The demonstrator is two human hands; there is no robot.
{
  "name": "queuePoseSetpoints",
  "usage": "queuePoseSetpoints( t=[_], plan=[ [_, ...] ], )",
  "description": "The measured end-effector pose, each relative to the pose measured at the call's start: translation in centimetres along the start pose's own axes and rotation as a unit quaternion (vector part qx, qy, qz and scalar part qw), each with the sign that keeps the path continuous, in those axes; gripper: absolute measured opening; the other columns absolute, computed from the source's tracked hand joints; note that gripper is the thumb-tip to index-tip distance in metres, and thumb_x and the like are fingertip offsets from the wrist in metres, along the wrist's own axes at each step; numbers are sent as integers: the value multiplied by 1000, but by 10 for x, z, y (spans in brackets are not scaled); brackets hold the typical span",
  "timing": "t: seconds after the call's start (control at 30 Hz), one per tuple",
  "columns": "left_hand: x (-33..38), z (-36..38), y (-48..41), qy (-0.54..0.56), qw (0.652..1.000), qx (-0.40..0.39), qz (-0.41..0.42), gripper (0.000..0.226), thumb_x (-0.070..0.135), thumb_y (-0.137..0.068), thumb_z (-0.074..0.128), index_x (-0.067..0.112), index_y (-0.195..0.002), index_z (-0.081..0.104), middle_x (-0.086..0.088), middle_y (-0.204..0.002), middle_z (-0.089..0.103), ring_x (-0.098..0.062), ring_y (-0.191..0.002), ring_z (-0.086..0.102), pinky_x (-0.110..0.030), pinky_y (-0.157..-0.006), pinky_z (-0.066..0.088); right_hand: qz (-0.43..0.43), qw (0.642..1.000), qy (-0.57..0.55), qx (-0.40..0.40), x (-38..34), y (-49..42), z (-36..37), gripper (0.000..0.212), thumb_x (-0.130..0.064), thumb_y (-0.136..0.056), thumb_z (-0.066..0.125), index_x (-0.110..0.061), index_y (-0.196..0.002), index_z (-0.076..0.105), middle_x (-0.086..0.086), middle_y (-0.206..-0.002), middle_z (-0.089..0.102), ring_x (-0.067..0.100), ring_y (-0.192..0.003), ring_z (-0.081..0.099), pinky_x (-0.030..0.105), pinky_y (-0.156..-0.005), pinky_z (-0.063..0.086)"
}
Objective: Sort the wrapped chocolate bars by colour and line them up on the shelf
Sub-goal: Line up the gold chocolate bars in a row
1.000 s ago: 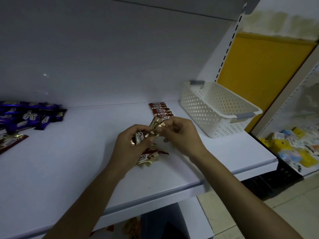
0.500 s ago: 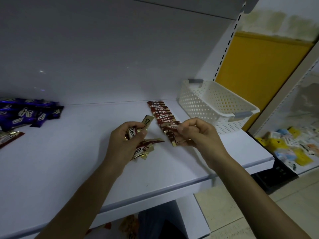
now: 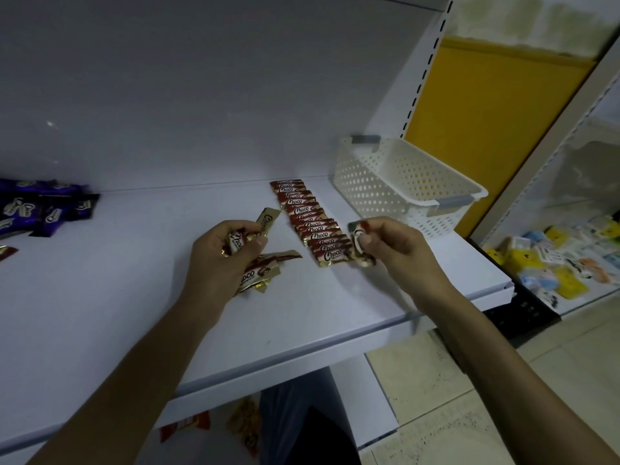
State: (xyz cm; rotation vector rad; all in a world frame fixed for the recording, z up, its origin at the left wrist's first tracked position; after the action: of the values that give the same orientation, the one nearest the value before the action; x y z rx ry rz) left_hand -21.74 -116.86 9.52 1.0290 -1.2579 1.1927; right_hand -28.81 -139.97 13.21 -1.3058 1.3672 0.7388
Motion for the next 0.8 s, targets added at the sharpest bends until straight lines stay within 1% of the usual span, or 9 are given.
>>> queuePoseSetpoints(
  t=[0.07,0.13,0.23,0.37,0.43,0.53,0.6,0.7,0.8],
  plan=[
    [0,0,0,-1,1000,-2,1,14,11,-85,69,19,-97,69,-8,-86,70,-28,-66,69,-53,-66,57,-56,982,178,-29,-2,-1,-5,17,-3,-85,66,-17,-96,67,1,-80,69,6,-70,63,14,-67,49],
    [-1,1,0,-1,1000,-5,3,15,10,-84,69,20,-96,69,-8,-88,70,-27,-66,69,-52,-67,58,-52,962,261,-64,2,-3,-4,17,-7,-79,73,-23,-85,69,-7,-77,69,2,-70,61,11,-64,46],
    [0,1,0,1,1000,-4,6,15,9,-84,68,21,-94,68,-7,-91,70,-24,-65,70,-45,-65,59,-65,943,312,-99,7,-9,4,10,-14,-75,78,-21,-81,75,-10,-81,67,2,-74,59,16,-70,45],
    [0,1,0,-5,1000,-3,11,16,9,-85,68,21,-95,68,-7,-93,70,-23,-66,71,-44,-65,60,-98,929,348,-77,7,-20,12,14,-21,-69,82,-26,-82,77,-9,-83,59,14,-86,55,41,-85,45],
    [1,1,0,-10,1000,-1,11,16,10,-85,68,22,-96,68,-6,-95,70,-25,-69,71,-48,-68,59,-108,922,365,-73,7,-23,16,16,-24,-69,82,-28,-83,77,-9,-84,56,16,-90,53,45,-88,41],
    [1,1,1,-8,1000,-2,11,16,10,-84,68,21,-95,68,-7,-94,71,-26,-67,70,-50,-68,59,-112,903,410,-66,11,-27,19,19,-27,-70,81,-27,-87,74,-2,-90,59,21,-94,52,43,-89,39],
    [2,1,1,-2,1000,-4,12,16,10,-84,68,19,-97,68,-8,-93,71,-25,-63,70,-46,-64,59,-119,902,413,-49,13,-27,18,19,-27,-73,79,-23,-89,70,-3,-90,57,20,-91,50,40,-85,39],
    [4,2,2,3,1000,-8,17,15,9,-85,67,17,-98,68,-9,-92,70,-23,-60,69,-33,-52,56,-137,933,332,10,8,-20,19,7,-24,-82,70,-19,-83,65,-3,-82,60,14,-80,49,30,-73,40],
    [7,3,5,12,999,-10,32,16,7,-85,67,16,-98,68,-2,-86,70,-20,-62,69,-29,-49,55,-105,966,236,-9,-3,-9,35,9,-25,-88,64,-17,-87,67,-2,-78,65,10,-70,57,24,-65,44]
  ],
)
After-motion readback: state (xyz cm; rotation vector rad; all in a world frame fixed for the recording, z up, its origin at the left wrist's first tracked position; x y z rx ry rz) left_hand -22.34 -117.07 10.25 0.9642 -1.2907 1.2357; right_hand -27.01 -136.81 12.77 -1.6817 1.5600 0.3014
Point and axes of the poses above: each hand's wrist, its own y-axis away from the middle knuckle, its own z-axis out of the palm, x = y × z, the point moved 3 cm from there along -y, towards the middle knuckle
